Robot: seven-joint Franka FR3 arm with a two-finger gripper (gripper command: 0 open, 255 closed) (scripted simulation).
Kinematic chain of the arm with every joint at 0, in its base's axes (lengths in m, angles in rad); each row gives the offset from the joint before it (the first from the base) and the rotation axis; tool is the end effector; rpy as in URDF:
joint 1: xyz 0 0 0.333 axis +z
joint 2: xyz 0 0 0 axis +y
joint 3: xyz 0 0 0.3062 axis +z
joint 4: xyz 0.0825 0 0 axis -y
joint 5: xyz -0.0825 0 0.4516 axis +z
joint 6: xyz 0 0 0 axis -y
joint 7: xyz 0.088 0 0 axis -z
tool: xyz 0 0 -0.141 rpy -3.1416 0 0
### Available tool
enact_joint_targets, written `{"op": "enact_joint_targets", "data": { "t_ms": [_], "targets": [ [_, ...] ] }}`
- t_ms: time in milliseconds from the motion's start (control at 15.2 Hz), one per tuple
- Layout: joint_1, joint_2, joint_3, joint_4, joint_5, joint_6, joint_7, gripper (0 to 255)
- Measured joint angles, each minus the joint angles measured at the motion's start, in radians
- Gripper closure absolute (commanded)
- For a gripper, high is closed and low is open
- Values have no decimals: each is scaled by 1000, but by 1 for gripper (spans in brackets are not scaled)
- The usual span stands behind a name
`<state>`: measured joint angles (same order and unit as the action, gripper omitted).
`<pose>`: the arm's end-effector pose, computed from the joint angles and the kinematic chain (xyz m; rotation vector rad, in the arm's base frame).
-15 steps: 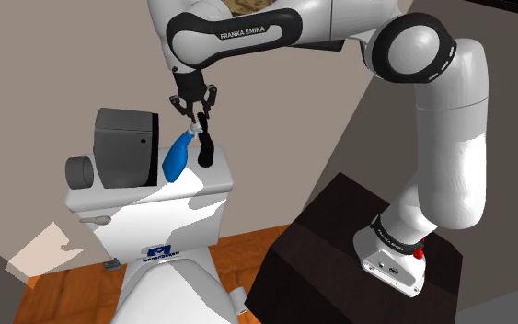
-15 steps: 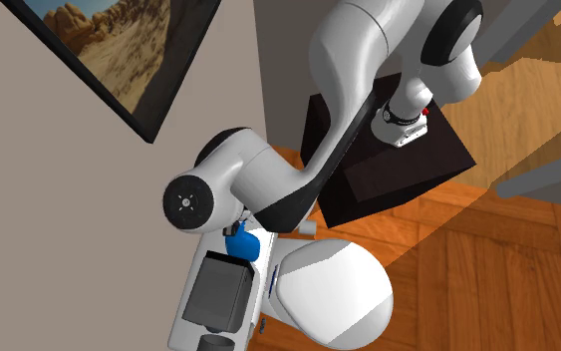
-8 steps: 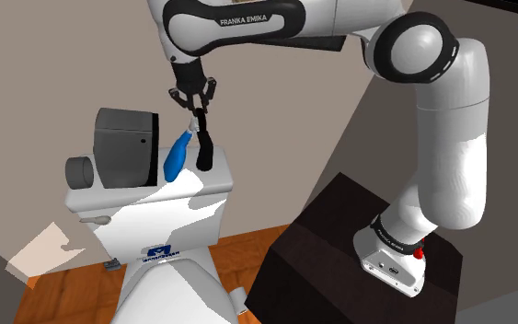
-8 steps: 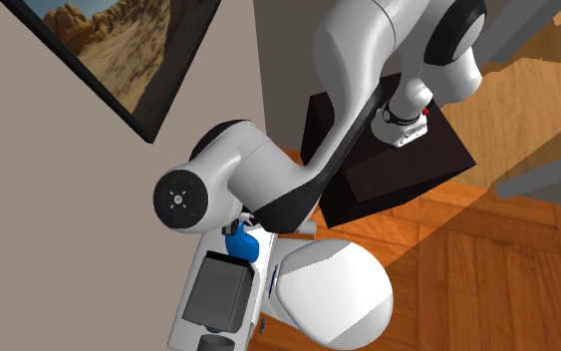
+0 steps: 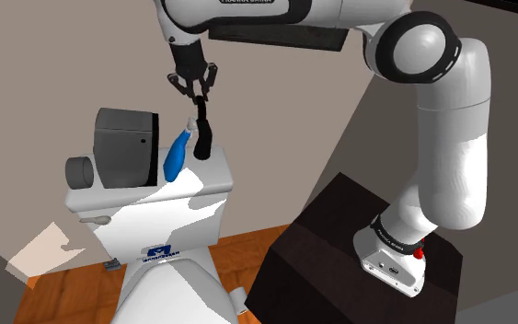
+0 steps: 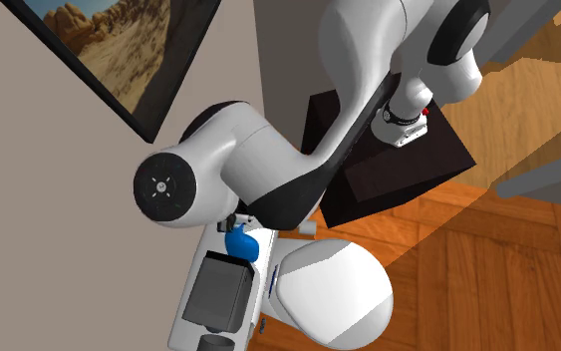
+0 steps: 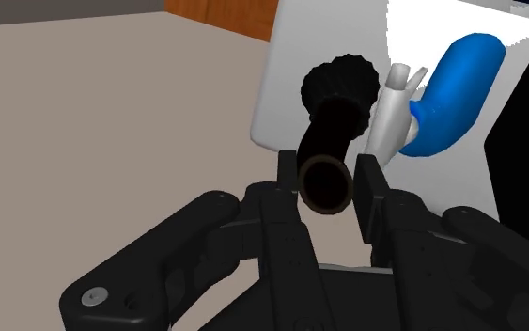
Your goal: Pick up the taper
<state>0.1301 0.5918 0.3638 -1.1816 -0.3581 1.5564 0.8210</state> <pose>0.7100 0.2609 0.3952 2.8655 -0.4895 -0.0762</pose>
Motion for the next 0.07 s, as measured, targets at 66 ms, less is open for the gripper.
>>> {"op": "enact_joint_targets", "data": {
  "t_ms": [66],
  "targets": [
    [1,-1,0,7,0,-8,-2,255]
  ]
}}
